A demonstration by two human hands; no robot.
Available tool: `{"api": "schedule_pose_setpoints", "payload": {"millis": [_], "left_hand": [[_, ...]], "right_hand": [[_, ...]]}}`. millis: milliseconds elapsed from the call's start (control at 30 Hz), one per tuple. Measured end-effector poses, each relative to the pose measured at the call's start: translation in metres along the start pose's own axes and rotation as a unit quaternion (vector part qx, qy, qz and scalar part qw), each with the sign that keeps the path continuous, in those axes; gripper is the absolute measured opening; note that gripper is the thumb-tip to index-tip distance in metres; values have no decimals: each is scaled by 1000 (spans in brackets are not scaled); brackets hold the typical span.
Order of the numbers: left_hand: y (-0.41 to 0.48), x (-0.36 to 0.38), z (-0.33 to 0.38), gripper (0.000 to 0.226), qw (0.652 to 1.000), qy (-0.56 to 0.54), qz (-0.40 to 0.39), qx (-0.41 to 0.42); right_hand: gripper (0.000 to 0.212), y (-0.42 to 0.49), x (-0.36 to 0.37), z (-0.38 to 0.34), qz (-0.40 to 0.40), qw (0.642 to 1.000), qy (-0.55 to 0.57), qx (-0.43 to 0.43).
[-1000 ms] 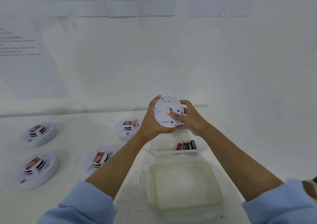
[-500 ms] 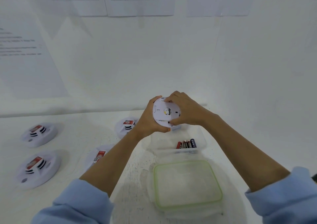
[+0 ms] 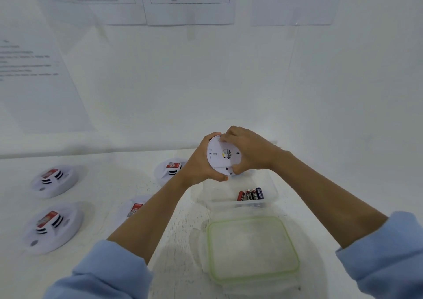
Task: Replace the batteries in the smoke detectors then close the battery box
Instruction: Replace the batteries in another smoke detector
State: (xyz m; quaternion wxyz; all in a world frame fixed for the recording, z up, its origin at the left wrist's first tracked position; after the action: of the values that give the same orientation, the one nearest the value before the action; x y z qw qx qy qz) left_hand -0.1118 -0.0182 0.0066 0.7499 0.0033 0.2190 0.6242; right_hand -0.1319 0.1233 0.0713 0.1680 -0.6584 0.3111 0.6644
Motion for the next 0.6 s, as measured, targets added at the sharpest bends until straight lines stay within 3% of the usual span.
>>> {"api": "schedule_pose_setpoints", "payload": {"millis": [100,267,600], "left_hand": [[0,-1,4,99,1000,-19,11,-1],[1,-4,7,103,1000,-25,5,2],[0,-2,5,106,1000,-11,-4,-8]], "right_hand": [[74,-1,-1,0,3,1000,-20,-5],[77,-5,-8,4,-10,996,81,20],[75,-5,-5,1,7,1000,-14,5]]}}
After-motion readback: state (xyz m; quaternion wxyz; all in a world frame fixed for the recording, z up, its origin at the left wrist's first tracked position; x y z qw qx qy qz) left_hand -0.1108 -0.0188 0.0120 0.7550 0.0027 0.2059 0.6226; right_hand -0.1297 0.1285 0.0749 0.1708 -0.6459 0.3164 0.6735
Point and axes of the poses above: each hand's wrist, its own y-axis towards the middle knuckle, its own x-axis out of the palm, z = x × y, the point moved 3 cm from there along y, towards the middle knuckle, and after that the axes turned 1 degree about x, right-handed, at the moved point
